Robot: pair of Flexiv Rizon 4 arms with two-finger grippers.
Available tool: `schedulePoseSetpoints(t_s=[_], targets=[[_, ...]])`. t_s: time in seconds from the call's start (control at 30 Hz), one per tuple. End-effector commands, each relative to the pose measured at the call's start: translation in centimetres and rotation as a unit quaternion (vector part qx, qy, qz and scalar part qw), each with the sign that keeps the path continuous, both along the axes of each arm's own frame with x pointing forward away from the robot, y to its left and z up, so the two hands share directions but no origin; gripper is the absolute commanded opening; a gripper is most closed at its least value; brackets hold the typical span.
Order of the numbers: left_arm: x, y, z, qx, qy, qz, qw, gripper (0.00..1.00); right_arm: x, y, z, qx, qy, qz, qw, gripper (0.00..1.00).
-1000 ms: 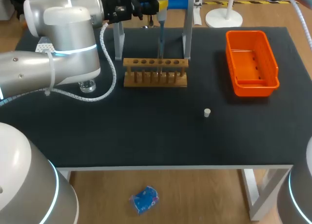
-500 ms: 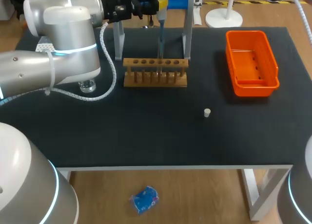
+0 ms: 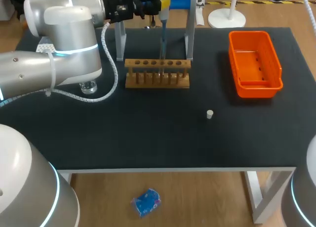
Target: Invert the test tube, pick up the pipette, mount the tip to pipette, aspirate from beaker and dispense into the tube, eject the tip, return the pipette, and cap with the stopper.
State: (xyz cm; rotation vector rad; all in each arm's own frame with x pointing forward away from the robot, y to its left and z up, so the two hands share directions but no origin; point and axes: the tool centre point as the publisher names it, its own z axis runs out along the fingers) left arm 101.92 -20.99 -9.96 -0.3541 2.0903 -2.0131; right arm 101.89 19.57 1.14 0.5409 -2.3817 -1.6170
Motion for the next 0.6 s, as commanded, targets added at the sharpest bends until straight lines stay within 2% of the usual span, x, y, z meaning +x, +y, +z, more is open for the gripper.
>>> schedulePoseSetpoints(t_s=[0.03, 0.3, 0.43, 0.6], targets=[[-0.1, 0.0, 0.0, 0.0, 0.0, 0.001, 1.0, 0.0, -0.3, -2.2, 0.8, -0.015, -0.005, -0.014, 1.0, 1.0], [-0.1, 0.0, 0.0, 0.0, 0.0, 0.001, 1.0, 0.0, -0.9, -6.4, 0.0, -0.034, -0.009, -0.058, 0.998, 1.0], [-0.1, 0.0, 0.0, 0.0, 0.0, 0.001, 1.0, 0.0, -1.4, -8.3, -1.8, -0.032, -0.017, -0.092, 0.995, 1.0], [-0.1, 0.0, 0.0, 0.0, 0.0, 0.001, 1.0, 0.0, -2.3, -9.9, -5.1, -0.042, -0.049, -0.144, 0.987, 1.0]])
